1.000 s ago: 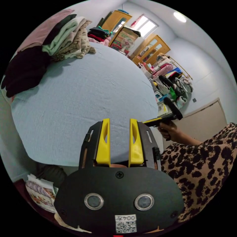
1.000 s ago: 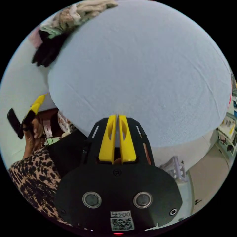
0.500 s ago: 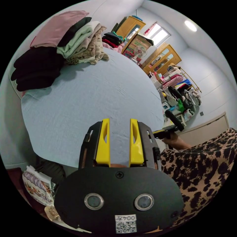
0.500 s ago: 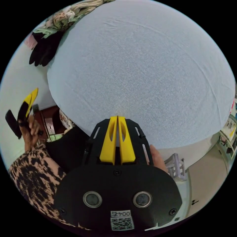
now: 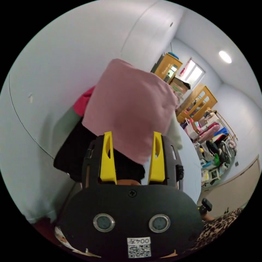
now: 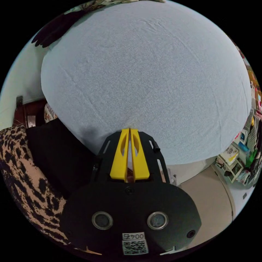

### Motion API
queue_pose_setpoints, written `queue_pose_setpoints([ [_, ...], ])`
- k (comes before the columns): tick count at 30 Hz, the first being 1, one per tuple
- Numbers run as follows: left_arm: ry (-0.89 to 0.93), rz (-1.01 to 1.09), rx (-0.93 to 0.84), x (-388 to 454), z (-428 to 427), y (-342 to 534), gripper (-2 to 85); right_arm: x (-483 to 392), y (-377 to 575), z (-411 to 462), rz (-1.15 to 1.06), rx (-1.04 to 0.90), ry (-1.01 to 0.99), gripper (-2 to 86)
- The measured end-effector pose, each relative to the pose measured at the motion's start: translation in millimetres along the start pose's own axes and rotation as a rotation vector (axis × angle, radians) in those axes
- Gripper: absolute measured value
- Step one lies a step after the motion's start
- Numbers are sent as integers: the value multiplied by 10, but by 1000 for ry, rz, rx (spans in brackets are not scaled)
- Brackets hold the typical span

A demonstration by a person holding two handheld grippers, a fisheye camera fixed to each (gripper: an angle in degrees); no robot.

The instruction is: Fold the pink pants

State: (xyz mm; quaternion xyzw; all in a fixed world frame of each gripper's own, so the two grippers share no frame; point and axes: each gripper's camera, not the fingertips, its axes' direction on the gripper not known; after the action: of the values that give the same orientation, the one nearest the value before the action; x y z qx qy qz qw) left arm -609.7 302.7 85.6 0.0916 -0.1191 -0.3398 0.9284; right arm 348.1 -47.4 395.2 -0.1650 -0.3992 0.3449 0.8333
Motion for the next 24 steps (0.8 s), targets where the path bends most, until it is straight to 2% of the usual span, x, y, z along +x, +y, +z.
queue_pose_setpoints([
  [8, 41, 10, 74, 108, -387, -714, 270, 114, -296, -291, 209, -74, -60, -8],
  [13, 52, 109, 90, 380, -613, -890, 270, 155, -351, -418, 224, -67, -58, -8],
  [16, 205, 138, 43, 526, -617, -922, 202, 218, -373, -478, 236, -74, -77, -8],
  [17, 246, 120, 8, 596, -624, -921, 155, 253, -376, -497, 241, -76, -91, -8],
  [19, 220, 148, 4, 806, -748, -891, 93, 312, -369, -523, 248, -75, -118, -8],
  [22, 221, 262, 71, 1372, -1110, -770, 73, 394, -329, -558, 251, -60, -148, -8],
  [24, 394, 436, 119, 2028, -1515, -589, 68, 431, -285, -580, 249, -41, -149, -8],
])
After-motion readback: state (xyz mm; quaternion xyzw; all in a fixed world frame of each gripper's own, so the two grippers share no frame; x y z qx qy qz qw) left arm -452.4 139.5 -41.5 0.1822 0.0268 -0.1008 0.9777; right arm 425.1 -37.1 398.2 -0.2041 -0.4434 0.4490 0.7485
